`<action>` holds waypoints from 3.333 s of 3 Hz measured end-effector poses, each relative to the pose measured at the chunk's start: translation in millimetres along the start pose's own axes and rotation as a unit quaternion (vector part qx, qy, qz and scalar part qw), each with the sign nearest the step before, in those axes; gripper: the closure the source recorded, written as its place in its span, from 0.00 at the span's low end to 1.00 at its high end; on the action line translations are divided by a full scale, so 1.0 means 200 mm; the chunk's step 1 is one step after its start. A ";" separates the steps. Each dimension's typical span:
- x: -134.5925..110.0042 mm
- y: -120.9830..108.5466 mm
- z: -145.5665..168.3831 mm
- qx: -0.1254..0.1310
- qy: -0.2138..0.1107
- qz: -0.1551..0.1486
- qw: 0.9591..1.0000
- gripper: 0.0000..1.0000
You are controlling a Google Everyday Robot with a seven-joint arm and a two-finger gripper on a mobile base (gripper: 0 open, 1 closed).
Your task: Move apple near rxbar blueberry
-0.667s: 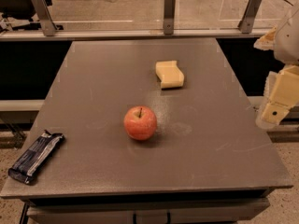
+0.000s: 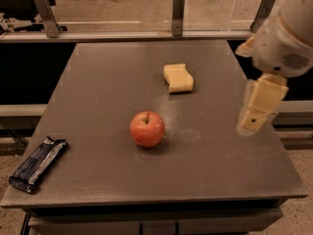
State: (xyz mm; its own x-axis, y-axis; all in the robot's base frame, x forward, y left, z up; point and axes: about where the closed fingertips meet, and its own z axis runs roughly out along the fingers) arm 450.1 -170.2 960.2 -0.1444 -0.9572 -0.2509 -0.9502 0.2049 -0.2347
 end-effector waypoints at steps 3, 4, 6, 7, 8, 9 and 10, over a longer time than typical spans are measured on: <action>-0.78 0.24 0.58 -0.123 -0.125 -0.103 0.979 0.00; -0.81 0.31 0.75 -0.155 -0.115 -0.103 0.976 0.00; -0.82 0.32 0.74 -0.153 -0.115 -0.105 0.976 0.42; -0.87 0.32 0.71 -0.152 -0.144 -0.111 0.971 0.65; -1.10 0.33 0.65 -0.163 -0.194 -0.155 0.955 0.88; -1.40 0.32 0.69 -0.191 -0.222 -0.195 0.936 1.00; -1.64 0.38 0.83 -0.227 -0.216 -0.231 0.921 0.82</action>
Offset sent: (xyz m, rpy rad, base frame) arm 0.0135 0.2282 -0.0828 0.2689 0.1449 0.4129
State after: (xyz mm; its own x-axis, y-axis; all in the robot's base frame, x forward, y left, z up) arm 471.9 193.4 868.5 0.3344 -0.7301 -0.5959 -0.9143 -0.4047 -0.0173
